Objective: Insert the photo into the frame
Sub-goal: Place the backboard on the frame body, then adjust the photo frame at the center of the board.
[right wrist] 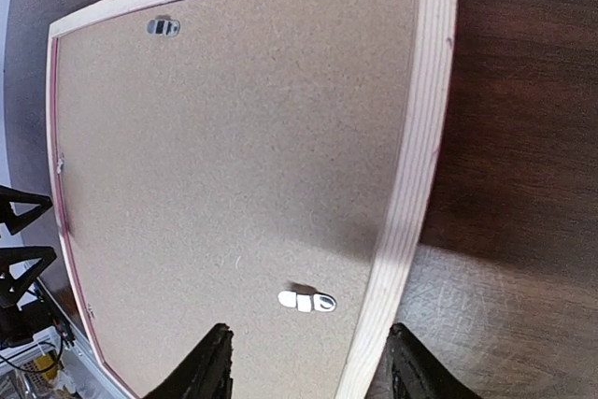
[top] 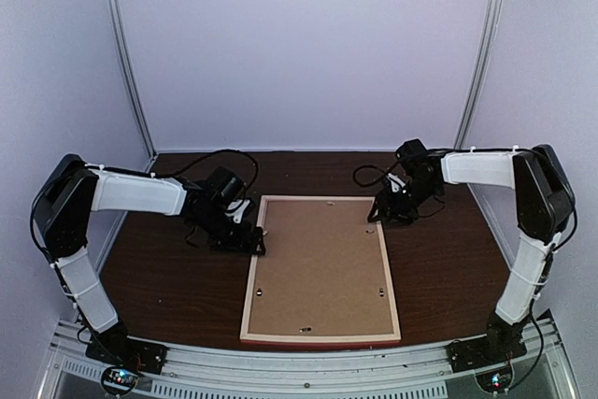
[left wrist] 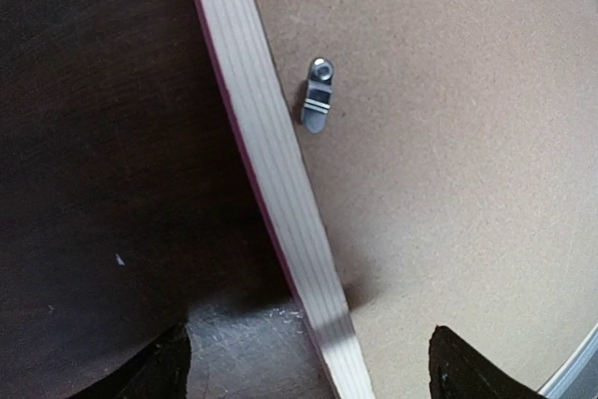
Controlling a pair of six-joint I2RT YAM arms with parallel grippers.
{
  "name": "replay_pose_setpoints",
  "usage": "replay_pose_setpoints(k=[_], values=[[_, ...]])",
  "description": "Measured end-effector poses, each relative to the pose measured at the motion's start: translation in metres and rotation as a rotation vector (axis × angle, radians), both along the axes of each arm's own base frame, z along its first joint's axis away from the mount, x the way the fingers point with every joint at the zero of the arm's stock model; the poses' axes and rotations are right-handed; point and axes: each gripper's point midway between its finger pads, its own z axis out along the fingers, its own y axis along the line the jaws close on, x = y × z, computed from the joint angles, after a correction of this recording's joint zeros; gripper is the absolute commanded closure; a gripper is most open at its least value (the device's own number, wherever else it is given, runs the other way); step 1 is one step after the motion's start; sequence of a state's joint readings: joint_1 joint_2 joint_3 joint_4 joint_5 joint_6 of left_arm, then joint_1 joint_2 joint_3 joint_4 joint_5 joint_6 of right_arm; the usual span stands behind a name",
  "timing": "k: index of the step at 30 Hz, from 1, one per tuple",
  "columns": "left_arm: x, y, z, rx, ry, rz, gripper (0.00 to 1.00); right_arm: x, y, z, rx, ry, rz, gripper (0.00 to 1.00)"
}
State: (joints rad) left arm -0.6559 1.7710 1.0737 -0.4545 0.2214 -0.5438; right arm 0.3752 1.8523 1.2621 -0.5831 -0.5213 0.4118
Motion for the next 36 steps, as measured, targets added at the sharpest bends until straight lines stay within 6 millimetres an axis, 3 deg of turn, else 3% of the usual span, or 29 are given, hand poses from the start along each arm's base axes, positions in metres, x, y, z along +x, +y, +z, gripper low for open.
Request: replay_pose_setpoints(k=[8,20,36], values=[[0.0,0.003,0.008,0.008,-0.023,-0.007,0.1,-0.001,-0.011,0.01,-0.051,-0.044,-0.001,0.48],[0.0,0.003,0.009,0.007,-0.024,-0.007,0.1,-0.018,-0.013,-0.007,-0.124,-0.034,0.032,0.56],[0.0,0.003,0.009,0.006,-0.025,-0.007,0.1,-0.04,-0.029,-0.032,-0.21,0.006,0.051,0.58]])
